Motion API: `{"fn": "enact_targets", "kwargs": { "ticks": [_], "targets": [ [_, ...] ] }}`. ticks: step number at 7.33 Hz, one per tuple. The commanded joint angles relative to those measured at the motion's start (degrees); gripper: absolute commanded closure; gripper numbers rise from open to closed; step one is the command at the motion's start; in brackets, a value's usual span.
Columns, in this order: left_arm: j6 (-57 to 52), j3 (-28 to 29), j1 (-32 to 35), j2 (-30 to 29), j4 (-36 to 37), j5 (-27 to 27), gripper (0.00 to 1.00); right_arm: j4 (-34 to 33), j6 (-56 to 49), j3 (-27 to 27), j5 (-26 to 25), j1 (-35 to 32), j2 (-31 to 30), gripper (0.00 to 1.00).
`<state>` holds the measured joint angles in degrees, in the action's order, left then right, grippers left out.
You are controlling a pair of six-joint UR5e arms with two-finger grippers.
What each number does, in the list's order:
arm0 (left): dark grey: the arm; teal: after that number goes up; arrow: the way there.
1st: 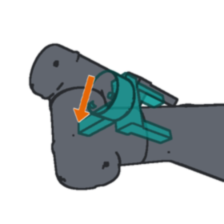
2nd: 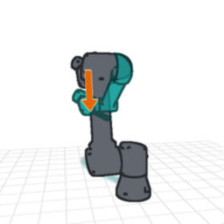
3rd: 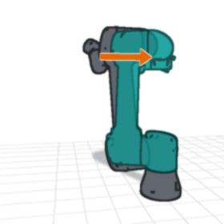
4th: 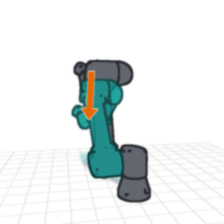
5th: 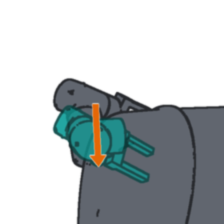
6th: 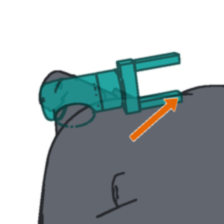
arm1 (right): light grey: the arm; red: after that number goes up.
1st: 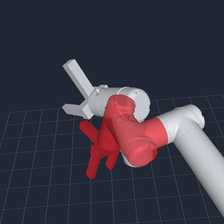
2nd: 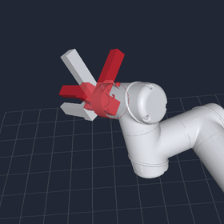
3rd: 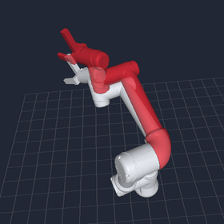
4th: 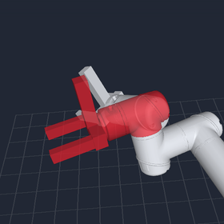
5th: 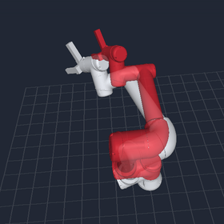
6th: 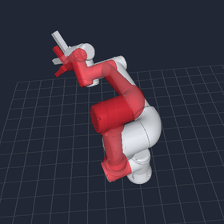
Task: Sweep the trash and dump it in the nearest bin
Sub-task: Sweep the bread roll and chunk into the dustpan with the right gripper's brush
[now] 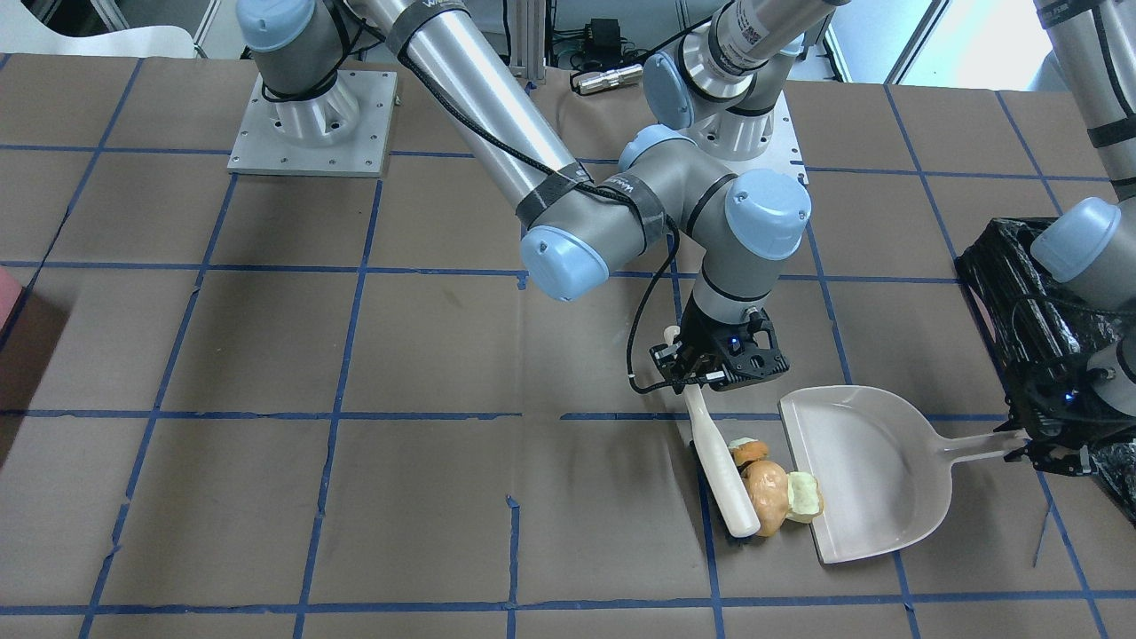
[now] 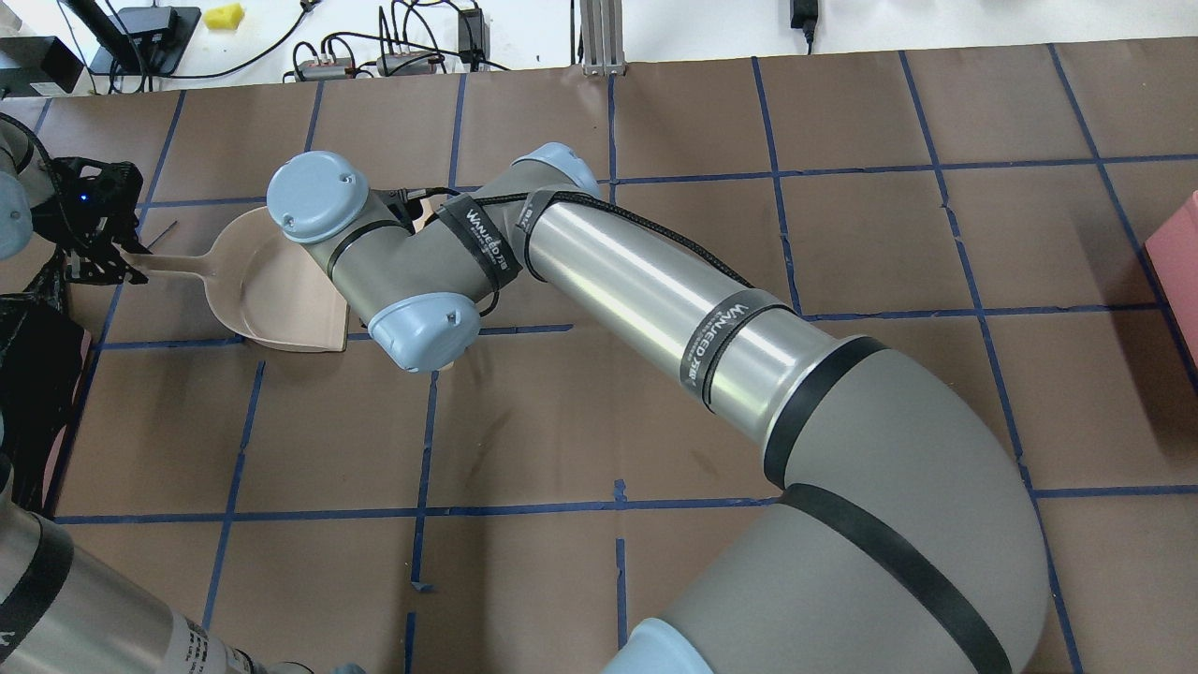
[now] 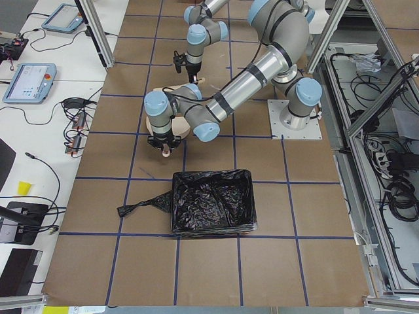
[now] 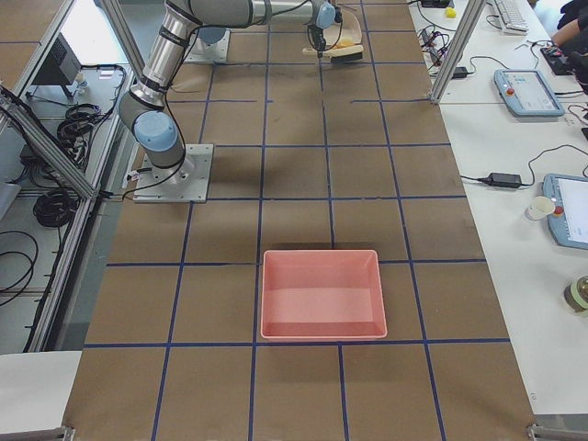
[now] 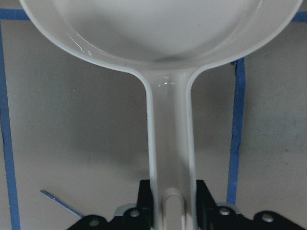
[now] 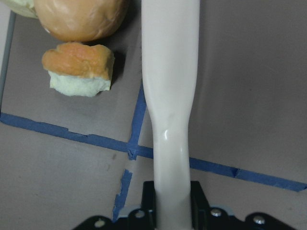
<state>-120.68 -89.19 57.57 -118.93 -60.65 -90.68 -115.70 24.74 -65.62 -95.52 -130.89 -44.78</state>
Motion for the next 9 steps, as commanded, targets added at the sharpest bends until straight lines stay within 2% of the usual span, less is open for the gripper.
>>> {"fn": "enact_targets", "kwargs": {
  "ticks": [1,4,6,9],
  "targets": [
    [0.0,0.0,0.0,0.0,0.0,0.1,0.96,-2.1,0.4,0.1,1.4,-1.4,0.8,0.84],
    [0.0,-0.1,0.0,0.1,0.0,0.1,0.96,-2.1,3.8,4.5,7.0,-1.8,0.9,0.83],
    [0.0,-0.1,0.0,0.1,0.0,0.1,0.96,-2.2,7.2,7.5,8.8,-3.1,2.1,0.83],
    [0.0,-0.1,0.0,0.2,-0.1,0.1,0.96,-2.2,14.1,9.8,13.5,-3.4,2.5,0.83]
  ]
}}
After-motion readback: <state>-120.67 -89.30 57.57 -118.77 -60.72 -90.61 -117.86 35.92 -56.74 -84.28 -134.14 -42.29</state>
